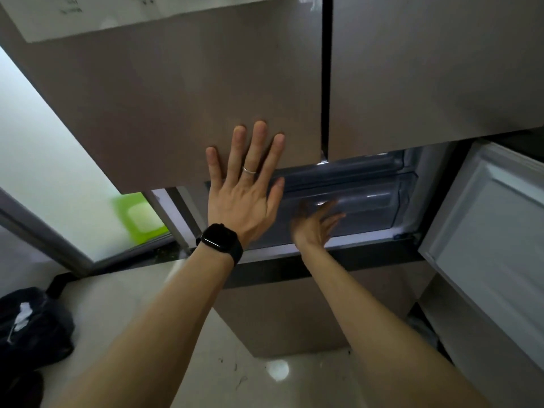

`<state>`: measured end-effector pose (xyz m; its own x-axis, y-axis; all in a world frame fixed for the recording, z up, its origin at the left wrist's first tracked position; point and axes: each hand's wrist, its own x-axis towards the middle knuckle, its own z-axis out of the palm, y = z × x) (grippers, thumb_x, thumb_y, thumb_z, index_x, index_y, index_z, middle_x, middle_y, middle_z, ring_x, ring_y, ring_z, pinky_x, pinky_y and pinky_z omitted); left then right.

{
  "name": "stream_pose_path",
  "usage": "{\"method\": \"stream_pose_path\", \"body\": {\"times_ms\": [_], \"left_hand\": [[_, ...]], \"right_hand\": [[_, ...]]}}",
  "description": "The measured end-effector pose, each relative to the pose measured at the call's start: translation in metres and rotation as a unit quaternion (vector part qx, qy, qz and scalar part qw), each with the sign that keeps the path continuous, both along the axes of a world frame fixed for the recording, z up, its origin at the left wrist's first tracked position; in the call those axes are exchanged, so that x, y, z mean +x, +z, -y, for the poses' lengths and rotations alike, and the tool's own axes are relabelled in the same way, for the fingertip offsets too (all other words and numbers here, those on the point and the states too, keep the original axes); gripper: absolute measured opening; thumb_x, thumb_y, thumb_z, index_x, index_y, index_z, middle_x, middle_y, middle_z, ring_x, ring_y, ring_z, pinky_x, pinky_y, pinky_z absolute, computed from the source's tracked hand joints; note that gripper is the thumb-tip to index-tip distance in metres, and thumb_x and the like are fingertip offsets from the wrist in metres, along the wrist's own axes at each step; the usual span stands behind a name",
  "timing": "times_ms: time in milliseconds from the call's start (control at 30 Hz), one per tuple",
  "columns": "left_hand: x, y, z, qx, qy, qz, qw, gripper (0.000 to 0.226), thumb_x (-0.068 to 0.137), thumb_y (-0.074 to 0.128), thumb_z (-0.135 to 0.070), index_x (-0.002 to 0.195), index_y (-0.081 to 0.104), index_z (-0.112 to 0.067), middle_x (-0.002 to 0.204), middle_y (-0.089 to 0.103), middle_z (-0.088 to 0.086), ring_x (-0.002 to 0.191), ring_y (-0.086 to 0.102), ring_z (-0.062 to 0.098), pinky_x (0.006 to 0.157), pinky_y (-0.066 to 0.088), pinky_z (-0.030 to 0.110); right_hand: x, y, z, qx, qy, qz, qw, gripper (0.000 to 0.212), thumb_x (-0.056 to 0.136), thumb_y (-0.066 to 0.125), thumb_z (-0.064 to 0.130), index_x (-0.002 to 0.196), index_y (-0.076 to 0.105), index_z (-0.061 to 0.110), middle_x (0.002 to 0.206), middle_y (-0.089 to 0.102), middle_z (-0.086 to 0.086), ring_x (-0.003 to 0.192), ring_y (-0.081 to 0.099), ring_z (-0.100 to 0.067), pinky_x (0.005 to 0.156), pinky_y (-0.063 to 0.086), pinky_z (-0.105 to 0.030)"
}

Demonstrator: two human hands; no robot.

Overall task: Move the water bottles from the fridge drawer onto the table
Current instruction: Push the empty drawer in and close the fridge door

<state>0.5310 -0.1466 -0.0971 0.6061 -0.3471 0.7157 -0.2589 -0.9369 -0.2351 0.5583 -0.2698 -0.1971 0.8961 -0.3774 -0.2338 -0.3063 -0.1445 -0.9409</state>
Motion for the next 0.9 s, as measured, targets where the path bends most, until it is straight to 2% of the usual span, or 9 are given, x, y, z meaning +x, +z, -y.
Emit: {"method": "stream_pose_path", "body": {"times_ms": [167, 267, 467, 567, 633, 700, 767, 833, 900], "left_hand": [[0.002, -0.004, 0.002, -0.003, -0.003, 0.025, 1.000, 0.066, 0.105, 0.031, -0.048, 0.158, -0.004, -0.029, 0.162, -0.028, -0.006, 0.151, -0.024, 0.020, 0.119, -0.015, 0.054], [0.000, -0.003, 0.004, -0.004, -0.006, 0.021, 1.000, 0.069, 0.105, 0.031, -0.049, 0.158, -0.009, -0.030, 0.162, -0.030, -0.007, 0.151, -0.024, 0.020, 0.119, -0.015, 0.056], [-0.020, 0.006, 0.019, -0.030, 0.003, -0.040, 0.999, 0.087, 0.096, 0.045, -0.049, 0.160, -0.008, -0.023, 0.164, -0.026, 0.002, 0.152, -0.021, 0.028, 0.118, -0.008, 0.062], [-0.045, 0.020, 0.050, -0.062, -0.008, -0.091, 0.994, 0.094, 0.084, 0.065, -0.040, 0.161, 0.014, -0.019, 0.167, -0.008, 0.014, 0.154, -0.007, 0.036, 0.120, -0.005, 0.063], [-0.058, 0.034, 0.077, -0.014, -0.058, -0.105, 0.993, 0.095, 0.079, 0.072, -0.032, 0.160, 0.023, -0.020, 0.169, -0.006, 0.010, 0.155, -0.005, 0.031, 0.120, -0.006, 0.063], [-0.062, 0.054, 0.108, 0.036, -0.120, -0.114, 0.986, 0.093, 0.080, 0.071, -0.028, 0.160, 0.025, -0.022, 0.169, -0.002, 0.007, 0.156, -0.003, 0.027, 0.120, -0.007, 0.062], [-0.060, 0.074, 0.139, 0.064, -0.160, -0.123, 0.977, 0.091, 0.081, 0.068, -0.027, 0.160, 0.024, -0.023, 0.169, 0.004, 0.007, 0.156, -0.002, 0.025, 0.120, -0.008, 0.060], [-0.054, 0.091, 0.165, 0.082, -0.171, -0.137, 0.972, 0.090, 0.083, 0.066, -0.030, 0.161, 0.021, -0.024, 0.169, 0.000, 0.005, 0.156, -0.006, 0.024, 0.119, -0.010, 0.059], [-0.046, 0.101, 0.182, 0.084, -0.152, -0.159, 0.972, 0.090, 0.086, 0.064, -0.034, 0.161, 0.017, -0.023, 0.168, -0.008, 0.005, 0.154, -0.014, 0.024, 0.119, -0.014, 0.059]], "right_hand": [[0.017, 0.003, 0.011, -0.018, 0.060, -0.016, 0.998, 0.092, 0.098, 0.047, 0.054, 0.154, -0.022, 0.033, 0.160, -0.032, -0.010, 0.153, -0.012, -0.031, 0.121, 0.006, -0.060], [0.001, 0.001, 0.029, -0.064, 0.128, -0.026, 0.989, 0.093, 0.098, 0.053, 0.047, 0.153, -0.021, 0.040, 0.163, -0.026, -0.007, 0.152, 0.006, -0.036, 0.119, 0.019, -0.060], [-0.070, 0.051, 0.099, -0.090, 0.236, -0.041, 0.967, 0.071, 0.101, 0.053, 0.041, 0.158, 0.012, 0.038, 0.164, 0.022, 0.004, 0.147, 0.029, -0.023, 0.115, 0.030, -0.038], [-0.123, 0.094, 0.140, -0.149, 0.198, -0.008, 0.969, 0.057, 0.100, 0.054, 0.040, 0.153, 0.034, 0.032, 0.157, 0.037, 0.006, 0.143, 0.036, -0.019, 0.113, 0.033, -0.033], [-0.159, 0.124, 0.171, -0.250, 0.124, 0.049, 0.959, 0.044, 0.099, 0.056, 0.036, 0.143, 0.050, 0.028, 0.145, 0.051, 0.005, 0.134, 0.044, -0.017, 0.104, 0.036, -0.027], [-0.190, 0.153, 0.205, -0.363, 0.032, 0.100, 0.926, 0.034, 0.098, 0.058, 0.032, 0.130, 0.060, 0.023, 0.134, 0.057, 0.003, 0.126, 0.046, -0.018, 0.097, 0.036, -0.025], [-0.208, 0.176, 0.240, -0.452, -0.043, 0.119, 0.883, 0.032, 0.097, 0.056, 0.033, 0.125, 0.063, 0.018, 0.133, 0.058, -0.003, 0.124, 0.045, -0.022, 0.097, 0.039, -0.033], [-0.218, 0.192, 0.277, -0.520, -0.082, 0.064, 0.848, 0.044, 0.099, 0.045, 0.042, 0.132, 0.058, 0.017, 0.142, 0.053, -0.008, 0.131, 0.041, -0.029, 0.103, 0.040, -0.045], [-0.227, 0.201, 0.311, -0.537, -0.067, -0.075, 0.838, 0.058, 0.101, 0.027, 0.053, 0.150, 0.038, 0.024, 0.158, 0.034, -0.008, 0.145, 0.024, -0.032, 0.114, 0.025, -0.055]]}}
